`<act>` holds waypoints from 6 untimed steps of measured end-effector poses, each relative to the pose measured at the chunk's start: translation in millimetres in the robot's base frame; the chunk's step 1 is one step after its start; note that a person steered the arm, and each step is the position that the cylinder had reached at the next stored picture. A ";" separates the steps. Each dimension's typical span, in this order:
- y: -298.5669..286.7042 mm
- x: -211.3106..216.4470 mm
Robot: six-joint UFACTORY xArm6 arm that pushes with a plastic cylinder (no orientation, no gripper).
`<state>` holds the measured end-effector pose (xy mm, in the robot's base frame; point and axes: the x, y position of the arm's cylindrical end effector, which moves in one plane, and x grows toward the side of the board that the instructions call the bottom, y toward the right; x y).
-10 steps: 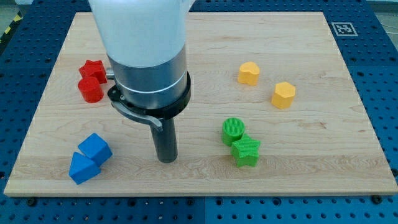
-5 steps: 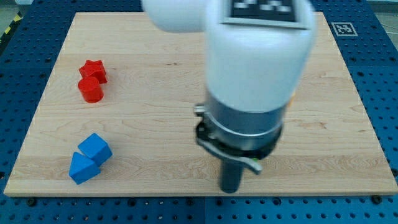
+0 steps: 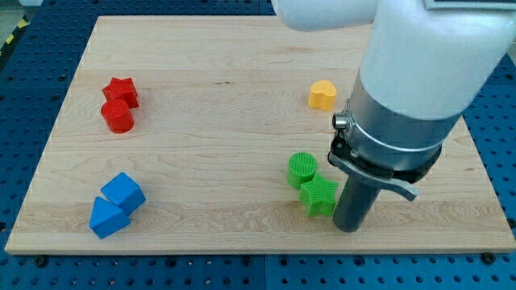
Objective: Push the green blocks towards the center of the board
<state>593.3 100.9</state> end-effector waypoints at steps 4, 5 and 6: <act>-2.8 -18.5; -3.1 -22.5; -10.8 -35.6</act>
<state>557.7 90.1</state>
